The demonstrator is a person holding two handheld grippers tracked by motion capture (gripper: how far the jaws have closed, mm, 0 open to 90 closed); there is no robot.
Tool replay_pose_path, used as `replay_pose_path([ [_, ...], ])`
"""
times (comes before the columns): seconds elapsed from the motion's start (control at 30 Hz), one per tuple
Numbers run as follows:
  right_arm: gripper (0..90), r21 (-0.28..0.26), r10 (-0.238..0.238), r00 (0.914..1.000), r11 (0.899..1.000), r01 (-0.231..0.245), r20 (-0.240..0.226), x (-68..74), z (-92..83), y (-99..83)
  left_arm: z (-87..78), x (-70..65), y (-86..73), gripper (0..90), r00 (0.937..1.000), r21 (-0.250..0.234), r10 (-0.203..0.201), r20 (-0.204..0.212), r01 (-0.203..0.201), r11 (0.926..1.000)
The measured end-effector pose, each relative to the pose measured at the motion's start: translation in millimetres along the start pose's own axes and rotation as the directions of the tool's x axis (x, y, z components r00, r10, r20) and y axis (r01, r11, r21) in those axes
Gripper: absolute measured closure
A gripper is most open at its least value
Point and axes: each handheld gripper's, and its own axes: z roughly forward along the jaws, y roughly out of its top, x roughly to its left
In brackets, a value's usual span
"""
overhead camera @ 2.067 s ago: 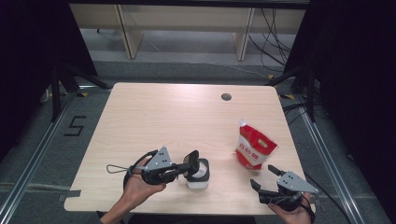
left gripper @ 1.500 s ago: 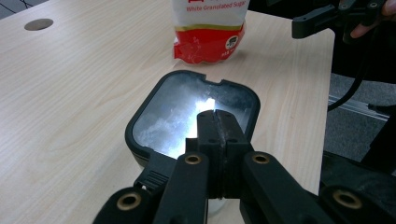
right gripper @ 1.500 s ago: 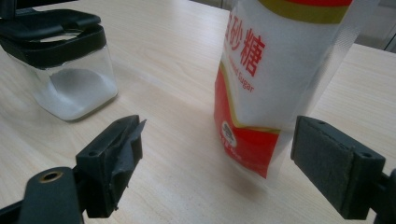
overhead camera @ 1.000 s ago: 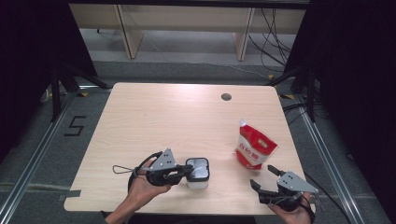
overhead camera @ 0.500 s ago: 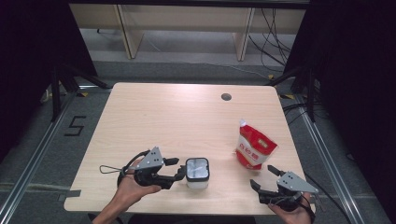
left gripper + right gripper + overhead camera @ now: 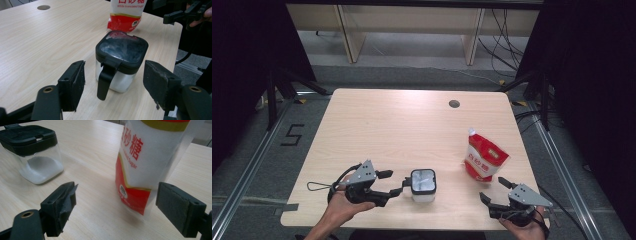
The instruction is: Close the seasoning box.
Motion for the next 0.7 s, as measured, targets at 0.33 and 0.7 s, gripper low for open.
replay_pose_path([
  [0.33, 17.4, 0.006, 0.003, 1.0, 1.0, -0.003, 0.0, 0.3, -0.6, 0.3, -5.1, 4.8, -15.3, 20.8, 0.999, 0.007, -0.035, -0.028, 0.035, 0.9994],
  [0.7, 17.4, 0.012, 0.009, 0.9999, 1.0, -0.009, -0.009, 0.9, 0.0, 0.1, -12.7, 5.0, -27.7, 20.4, 0.9973, 0.011, -0.058, -0.045, 0.059, 0.9982],
])
